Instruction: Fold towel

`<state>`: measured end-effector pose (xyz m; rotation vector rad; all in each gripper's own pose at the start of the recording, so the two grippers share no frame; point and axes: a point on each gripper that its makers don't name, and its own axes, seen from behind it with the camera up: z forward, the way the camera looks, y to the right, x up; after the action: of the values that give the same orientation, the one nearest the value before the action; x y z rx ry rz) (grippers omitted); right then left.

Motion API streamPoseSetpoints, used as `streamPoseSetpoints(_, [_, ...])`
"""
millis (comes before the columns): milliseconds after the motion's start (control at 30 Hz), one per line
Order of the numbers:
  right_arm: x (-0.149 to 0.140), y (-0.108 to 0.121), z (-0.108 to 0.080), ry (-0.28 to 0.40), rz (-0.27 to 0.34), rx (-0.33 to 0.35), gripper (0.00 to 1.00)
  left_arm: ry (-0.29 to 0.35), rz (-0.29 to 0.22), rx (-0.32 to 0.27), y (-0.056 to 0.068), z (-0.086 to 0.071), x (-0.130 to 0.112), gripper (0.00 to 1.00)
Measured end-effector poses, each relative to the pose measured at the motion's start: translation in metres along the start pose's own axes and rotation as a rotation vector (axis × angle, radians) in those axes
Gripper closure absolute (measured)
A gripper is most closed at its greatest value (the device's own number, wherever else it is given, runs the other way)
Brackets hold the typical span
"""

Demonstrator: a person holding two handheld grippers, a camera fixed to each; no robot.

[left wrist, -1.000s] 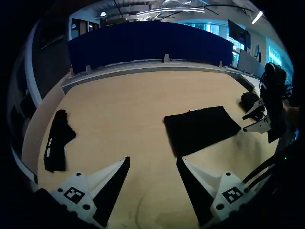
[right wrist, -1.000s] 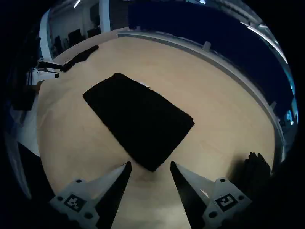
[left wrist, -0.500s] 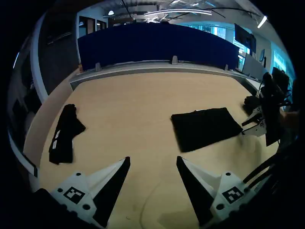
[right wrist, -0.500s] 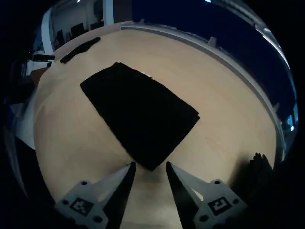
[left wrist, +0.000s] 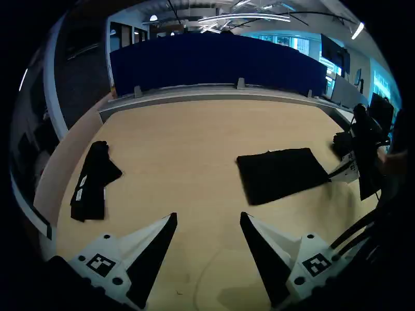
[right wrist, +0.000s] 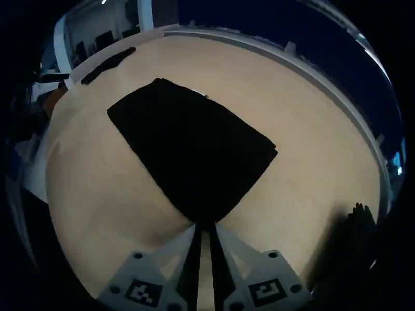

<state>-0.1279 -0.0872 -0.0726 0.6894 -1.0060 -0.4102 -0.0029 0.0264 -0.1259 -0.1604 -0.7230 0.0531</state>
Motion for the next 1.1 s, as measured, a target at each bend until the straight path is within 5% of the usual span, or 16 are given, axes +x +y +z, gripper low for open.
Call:
streamPoseSetpoints(400, [0.018,0.001,-0.013,0.030,-0.032,-0.017,0.94,0.002,-0.011,0.007,-0.005,-0.004,-0.005,0.10])
streamPoseSetpoints(1100, [0.135,-0.014,-0.049,0.156,-0.204,-0.026,0.94,0.024,-0.063,0.035,-0.016,-0.025,-0.008,0.10])
